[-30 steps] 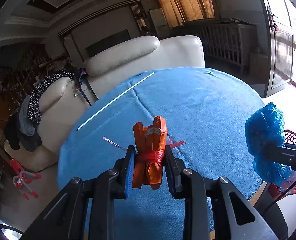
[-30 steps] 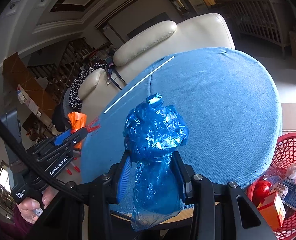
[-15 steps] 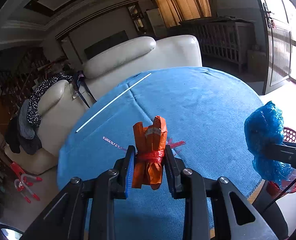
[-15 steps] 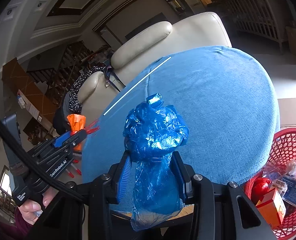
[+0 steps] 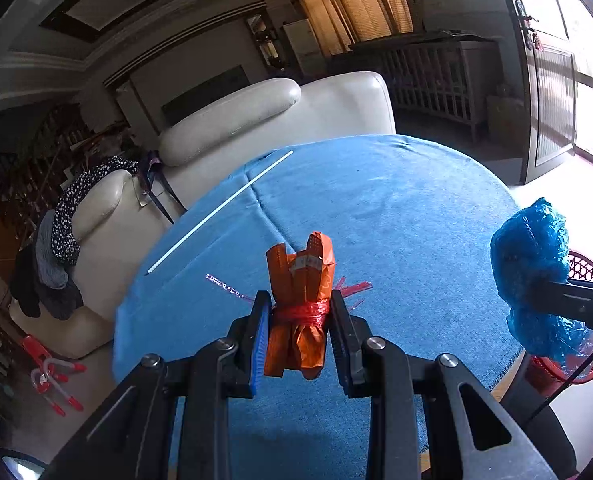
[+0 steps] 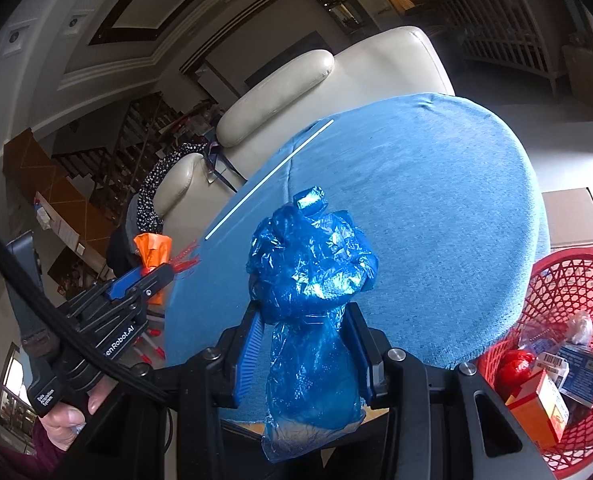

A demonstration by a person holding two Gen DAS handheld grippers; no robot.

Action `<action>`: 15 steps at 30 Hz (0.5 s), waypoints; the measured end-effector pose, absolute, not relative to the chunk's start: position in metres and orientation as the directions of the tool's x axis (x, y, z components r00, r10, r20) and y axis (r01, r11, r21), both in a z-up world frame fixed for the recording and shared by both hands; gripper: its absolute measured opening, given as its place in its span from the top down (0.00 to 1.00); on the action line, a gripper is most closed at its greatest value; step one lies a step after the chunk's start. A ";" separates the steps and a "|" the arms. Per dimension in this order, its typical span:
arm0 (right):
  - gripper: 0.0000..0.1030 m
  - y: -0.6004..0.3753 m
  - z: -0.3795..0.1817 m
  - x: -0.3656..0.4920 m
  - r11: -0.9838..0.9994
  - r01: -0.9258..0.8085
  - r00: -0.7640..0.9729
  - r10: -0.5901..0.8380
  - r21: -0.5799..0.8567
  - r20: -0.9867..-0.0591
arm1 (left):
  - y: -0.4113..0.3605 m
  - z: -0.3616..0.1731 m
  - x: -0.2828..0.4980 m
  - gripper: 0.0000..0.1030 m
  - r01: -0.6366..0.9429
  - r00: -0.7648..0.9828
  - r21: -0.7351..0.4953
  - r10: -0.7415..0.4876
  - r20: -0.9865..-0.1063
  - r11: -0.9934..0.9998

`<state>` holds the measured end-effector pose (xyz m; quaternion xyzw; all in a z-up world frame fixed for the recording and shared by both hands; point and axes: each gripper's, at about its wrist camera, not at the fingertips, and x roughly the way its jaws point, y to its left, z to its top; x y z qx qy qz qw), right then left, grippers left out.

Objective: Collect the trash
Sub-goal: 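Lift the blue bag and orange wrapper and carry both toward the red basket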

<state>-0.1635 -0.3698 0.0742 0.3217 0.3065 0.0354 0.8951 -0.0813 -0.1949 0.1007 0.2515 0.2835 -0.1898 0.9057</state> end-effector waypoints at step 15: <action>0.58 -0.383 0.072 -0.176 0.773 0.156 0.818 0.247 0.614 -0.519 | -0.211 0.099 -0.090 0.71 0.507 0.763 0.363 -0.211 -0.611 0.782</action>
